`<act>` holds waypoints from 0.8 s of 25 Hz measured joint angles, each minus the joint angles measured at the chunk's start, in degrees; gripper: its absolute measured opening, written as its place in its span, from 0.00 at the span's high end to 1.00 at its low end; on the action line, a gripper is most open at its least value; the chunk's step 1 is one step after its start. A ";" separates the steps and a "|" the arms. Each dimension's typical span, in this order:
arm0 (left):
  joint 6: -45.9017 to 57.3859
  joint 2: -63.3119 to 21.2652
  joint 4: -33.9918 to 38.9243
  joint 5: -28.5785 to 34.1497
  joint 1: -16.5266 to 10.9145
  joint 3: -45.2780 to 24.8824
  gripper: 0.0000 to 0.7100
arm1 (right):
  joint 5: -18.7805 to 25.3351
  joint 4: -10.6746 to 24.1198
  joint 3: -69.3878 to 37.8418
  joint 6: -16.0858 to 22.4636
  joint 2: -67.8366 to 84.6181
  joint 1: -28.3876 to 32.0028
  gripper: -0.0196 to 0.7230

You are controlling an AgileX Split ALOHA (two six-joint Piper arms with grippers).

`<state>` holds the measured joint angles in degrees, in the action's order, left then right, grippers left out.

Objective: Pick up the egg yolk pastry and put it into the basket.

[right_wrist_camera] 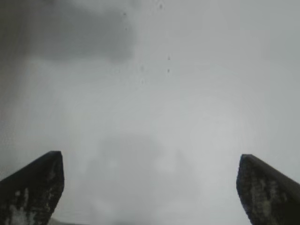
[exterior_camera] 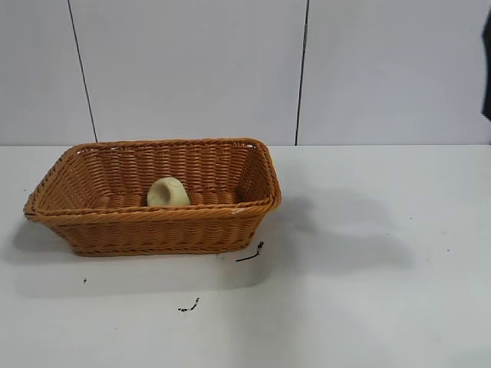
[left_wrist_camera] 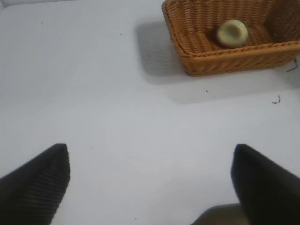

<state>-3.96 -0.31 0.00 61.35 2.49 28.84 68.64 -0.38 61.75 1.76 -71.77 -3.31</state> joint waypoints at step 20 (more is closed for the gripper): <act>0.00 0.00 0.00 0.00 0.00 0.00 0.02 | -9.74 -0.35 -33.72 -3.12 67.71 0.00 0.04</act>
<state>-3.96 -0.31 0.00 61.35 2.49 28.84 58.90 -0.73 28.02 -1.35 -4.06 -3.31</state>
